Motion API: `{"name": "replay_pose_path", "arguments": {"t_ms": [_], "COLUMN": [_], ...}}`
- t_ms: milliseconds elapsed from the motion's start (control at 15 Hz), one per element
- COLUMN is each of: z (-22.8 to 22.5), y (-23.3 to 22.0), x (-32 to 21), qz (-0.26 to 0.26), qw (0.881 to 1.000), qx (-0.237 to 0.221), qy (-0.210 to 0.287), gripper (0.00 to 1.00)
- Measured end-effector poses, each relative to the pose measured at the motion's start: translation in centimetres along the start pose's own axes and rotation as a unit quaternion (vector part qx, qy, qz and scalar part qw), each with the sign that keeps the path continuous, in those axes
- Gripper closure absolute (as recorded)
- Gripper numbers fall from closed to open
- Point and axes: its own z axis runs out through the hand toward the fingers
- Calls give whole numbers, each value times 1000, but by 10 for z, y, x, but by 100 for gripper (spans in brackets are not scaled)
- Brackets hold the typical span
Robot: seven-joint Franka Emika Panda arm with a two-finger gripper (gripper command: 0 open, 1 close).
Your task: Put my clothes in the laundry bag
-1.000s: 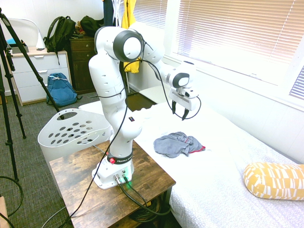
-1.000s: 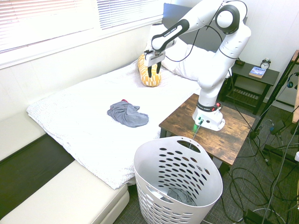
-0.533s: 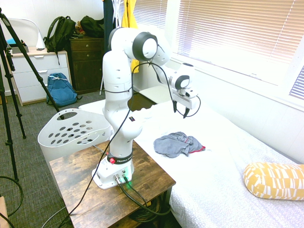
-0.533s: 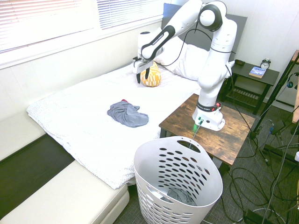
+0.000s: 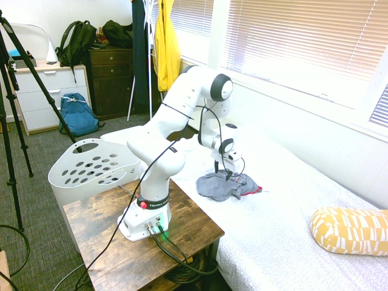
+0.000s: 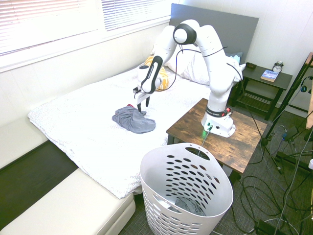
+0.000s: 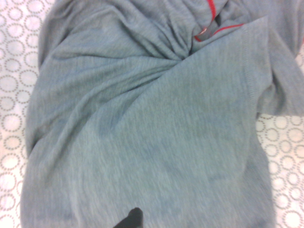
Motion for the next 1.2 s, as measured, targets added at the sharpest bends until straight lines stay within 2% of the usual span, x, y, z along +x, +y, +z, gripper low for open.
{"name": "replay_pose_path", "arguments": {"t_ms": [467, 533, 1200], "z": [82, 89, 124], "y": [9, 7, 16], "x": [-20, -23, -26], "qz": [10, 12, 30], "qw": [1000, 999, 998], "qx": [18, 20, 30], "qy": [-18, -22, -42], "gripper": [0, 100, 100]}}
